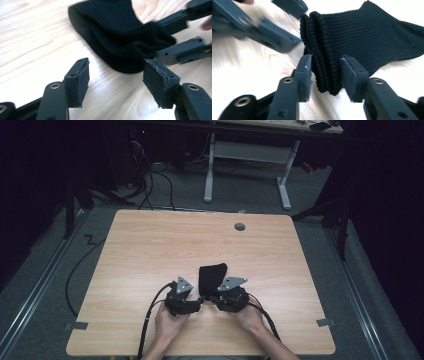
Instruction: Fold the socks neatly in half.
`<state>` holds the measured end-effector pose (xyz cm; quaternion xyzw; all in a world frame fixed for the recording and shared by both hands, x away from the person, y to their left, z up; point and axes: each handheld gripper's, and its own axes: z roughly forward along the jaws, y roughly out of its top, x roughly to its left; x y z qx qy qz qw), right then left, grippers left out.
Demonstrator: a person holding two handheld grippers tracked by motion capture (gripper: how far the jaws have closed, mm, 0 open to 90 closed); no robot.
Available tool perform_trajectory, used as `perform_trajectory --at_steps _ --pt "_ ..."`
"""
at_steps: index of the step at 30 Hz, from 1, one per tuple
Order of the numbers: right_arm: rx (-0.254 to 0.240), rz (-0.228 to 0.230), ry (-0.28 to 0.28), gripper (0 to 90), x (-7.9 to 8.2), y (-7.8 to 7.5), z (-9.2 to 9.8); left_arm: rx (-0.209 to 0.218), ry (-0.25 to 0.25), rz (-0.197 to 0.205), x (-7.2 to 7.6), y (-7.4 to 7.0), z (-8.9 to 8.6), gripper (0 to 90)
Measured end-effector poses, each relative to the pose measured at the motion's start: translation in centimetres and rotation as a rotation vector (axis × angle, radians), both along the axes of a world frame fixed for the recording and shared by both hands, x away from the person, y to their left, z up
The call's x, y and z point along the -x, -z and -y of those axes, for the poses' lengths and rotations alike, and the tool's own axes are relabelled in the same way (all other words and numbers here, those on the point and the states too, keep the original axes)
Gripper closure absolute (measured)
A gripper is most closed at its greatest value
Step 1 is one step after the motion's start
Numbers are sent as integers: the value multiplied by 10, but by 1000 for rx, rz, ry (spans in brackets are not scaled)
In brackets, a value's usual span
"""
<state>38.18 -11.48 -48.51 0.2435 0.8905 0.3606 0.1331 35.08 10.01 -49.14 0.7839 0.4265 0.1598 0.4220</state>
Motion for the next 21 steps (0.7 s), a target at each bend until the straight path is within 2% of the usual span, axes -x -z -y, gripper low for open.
perform_trajectory --at_steps 1,2,5,9,10,11,12,13,15,17,21 --pt "0 0 0 579 0 0 0 0 0 0 0 0 0 378" --pt "-16 1 -5 553 3 -4 1 24 -1 16 1 -8 -5 376" --pt "-49 9 -14 543 7 -11 6 56 -2 38 -2 -21 -7 375" --pt "-108 25 -9 580 11 -24 17 47 5 59 -16 -34 -1 381" --pt "-122 30 -1 603 10 -27 20 36 13 53 -22 -35 3 385" --pt "-136 34 22 631 8 -29 22 30 18 48 -25 -35 5 385" --pt "-136 34 22 631 8 -29 22 30 18 48 -25 -35 5 387" --pt "-161 14 83 672 0 -31 24 6 31 26 -34 -33 11 387" --pt "-167 4 128 684 -7 -30 24 -26 43 16 -37 -28 16 387" --pt "-154 -18 152 687 -14 -25 20 -75 54 2 -37 -21 20 387" --pt "-116 -62 169 667 -23 -10 7 -108 62 -26 -30 -4 19 391"
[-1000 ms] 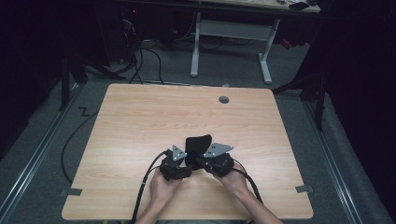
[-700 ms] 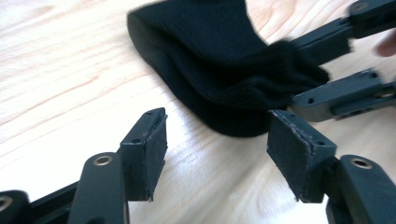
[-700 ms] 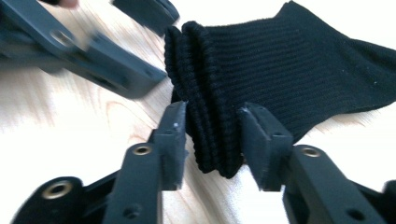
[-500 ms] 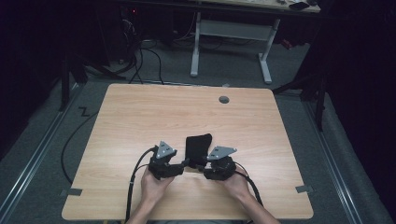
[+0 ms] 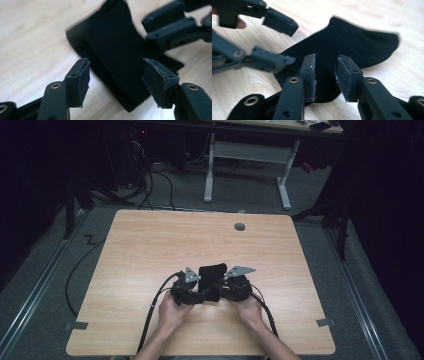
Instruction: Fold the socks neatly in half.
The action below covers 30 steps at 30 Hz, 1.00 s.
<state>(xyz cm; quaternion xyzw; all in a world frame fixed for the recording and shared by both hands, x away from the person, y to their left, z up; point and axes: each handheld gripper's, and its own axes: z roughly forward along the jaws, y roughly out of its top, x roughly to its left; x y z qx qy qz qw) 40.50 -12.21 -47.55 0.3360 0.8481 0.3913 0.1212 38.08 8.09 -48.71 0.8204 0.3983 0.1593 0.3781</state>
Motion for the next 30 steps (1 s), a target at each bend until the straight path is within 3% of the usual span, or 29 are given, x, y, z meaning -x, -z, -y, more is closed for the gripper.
perform_trajectory --at_steps 2,5,8,14,18,26,29,30 --pt "23 -17 -1 646 -3 10 -4 23 -1 -9 1 5 -3 391" --pt "18 -28 3 618 -5 15 -4 30 -3 -7 1 6 -4 391" --pt "28 -15 2 607 -6 16 -4 22 3 6 2 5 -4 392" --pt "10 2 19 598 -3 10 -3 61 -10 9 -4 -1 -8 390" --pt "-13 21 1 591 3 3 -7 74 -29 11 -15 -9 -10 392" --pt "16 6 -26 584 5 9 -12 90 -81 -29 -46 -20 -14 384" --pt "13 9 -31 582 7 11 -11 106 -96 -20 -54 -21 -15 383" --pt "12 12 -34 582 8 11 -10 100 -93 -40 -58 -21 -15 382"
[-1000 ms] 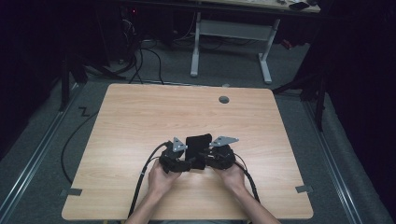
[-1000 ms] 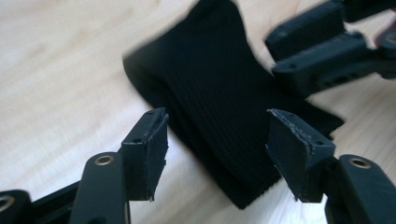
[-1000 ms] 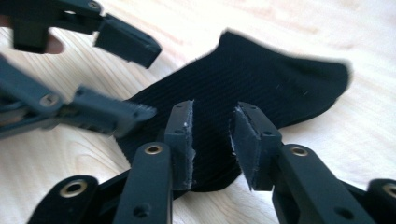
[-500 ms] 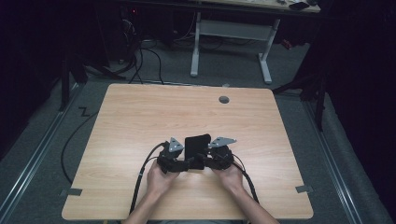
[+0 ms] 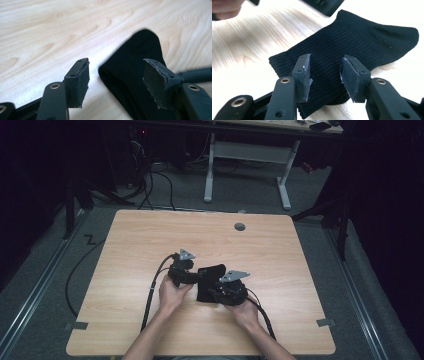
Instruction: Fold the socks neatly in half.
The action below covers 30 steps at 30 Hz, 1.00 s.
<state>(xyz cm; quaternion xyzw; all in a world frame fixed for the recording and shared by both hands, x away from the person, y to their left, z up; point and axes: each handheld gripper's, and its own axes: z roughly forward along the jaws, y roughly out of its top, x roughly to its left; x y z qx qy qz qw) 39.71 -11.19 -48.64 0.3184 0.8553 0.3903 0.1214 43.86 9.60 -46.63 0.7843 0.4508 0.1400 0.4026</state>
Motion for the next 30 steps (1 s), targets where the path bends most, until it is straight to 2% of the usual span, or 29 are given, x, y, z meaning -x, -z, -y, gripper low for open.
perform_trajectory --at_steps 3,5,9,12,14,18,23,30 --pt "10 12 -14 580 2 1 1 -12 5 -16 -8 2 3 364" --pt "7 14 -17 579 4 2 2 4 10 -26 -12 1 5 363" --pt "2 4 -20 576 6 3 7 3 13 -29 -21 1 16 353" --pt "13 9 -28 575 7 3 10 -37 17 -63 -29 4 23 357" --pt "17 14 -32 575 7 3 12 -47 18 -84 -32 8 26 365" --pt "12 19 -27 574 9 6 14 -74 29 -112 -33 14 26 386" --pt "12 18 -26 576 8 7 14 -73 35 -149 -34 21 20 432" --pt "11 11 -27 576 7 8 14 -100 78 -126 -32 21 24 580"
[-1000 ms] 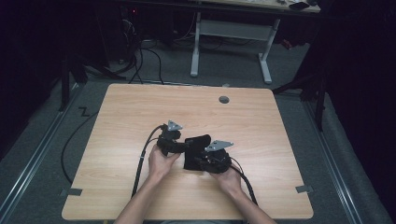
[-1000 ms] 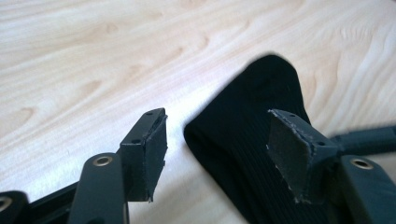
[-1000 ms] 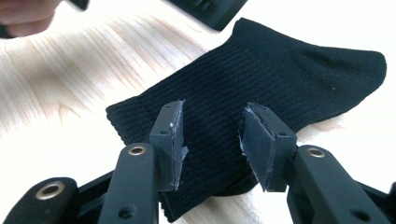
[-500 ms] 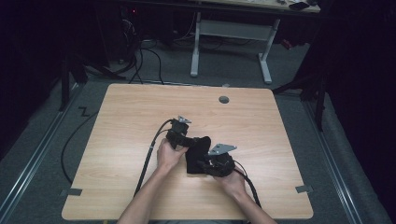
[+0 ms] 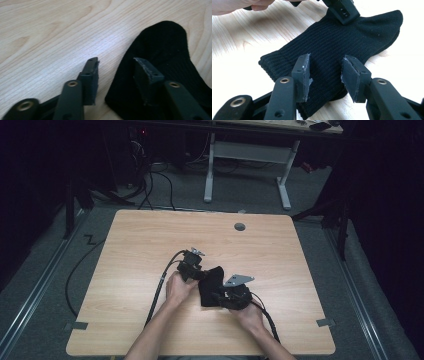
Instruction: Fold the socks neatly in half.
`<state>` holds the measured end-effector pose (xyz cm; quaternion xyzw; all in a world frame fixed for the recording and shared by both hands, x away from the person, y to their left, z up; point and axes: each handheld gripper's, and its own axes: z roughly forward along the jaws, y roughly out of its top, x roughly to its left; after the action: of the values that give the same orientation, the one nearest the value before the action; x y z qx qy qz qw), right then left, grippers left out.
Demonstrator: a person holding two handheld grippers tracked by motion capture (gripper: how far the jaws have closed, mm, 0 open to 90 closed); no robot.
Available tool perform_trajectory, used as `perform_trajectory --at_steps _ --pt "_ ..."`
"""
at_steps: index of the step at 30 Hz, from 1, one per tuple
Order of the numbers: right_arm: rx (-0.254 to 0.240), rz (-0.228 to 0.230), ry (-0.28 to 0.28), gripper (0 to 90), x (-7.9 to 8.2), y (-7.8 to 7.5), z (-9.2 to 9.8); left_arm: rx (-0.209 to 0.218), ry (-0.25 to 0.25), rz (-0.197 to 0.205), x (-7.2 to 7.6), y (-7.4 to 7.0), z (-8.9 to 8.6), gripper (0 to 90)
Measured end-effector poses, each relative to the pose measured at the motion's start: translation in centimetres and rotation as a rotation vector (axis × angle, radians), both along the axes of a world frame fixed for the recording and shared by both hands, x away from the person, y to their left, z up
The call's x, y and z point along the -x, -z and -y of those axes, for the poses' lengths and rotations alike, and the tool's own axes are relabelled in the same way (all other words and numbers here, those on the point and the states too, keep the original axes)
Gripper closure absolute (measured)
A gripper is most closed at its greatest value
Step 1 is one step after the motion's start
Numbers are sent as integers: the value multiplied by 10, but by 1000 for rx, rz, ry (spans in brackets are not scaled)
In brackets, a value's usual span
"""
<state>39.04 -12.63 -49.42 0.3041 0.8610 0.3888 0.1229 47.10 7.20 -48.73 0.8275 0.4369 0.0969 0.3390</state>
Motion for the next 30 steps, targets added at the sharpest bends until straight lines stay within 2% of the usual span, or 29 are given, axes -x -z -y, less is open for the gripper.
perform_trajectory --at_steps 6,11,15,18,20,22,26,30 --pt "11 -4 -1 578 0 -1 0 45 48 -35 -2 1 -2 731" --pt "18 -6 -6 587 -1 -2 0 43 72 -20 -2 -1 -3 830" --pt "22 -16 -9 612 -2 -3 1 107 55 -21 0 -2 -9 844" --pt "15 -26 2 644 -3 -6 4 124 50 -4 4 -5 -12 846" --pt "-3 -13 18 667 -2 -10 5 139 48 9 6 -7 -14 847" --pt "-42 -3 22 683 0 -16 6 156 46 21 7 -10 -15 848" --pt "-82 -5 8 700 1 -24 -5 180 56 49 12 -15 -15 848" --pt "-57 -24 4 715 -3 -19 -22 215 76 80 16 -22 -17 848"
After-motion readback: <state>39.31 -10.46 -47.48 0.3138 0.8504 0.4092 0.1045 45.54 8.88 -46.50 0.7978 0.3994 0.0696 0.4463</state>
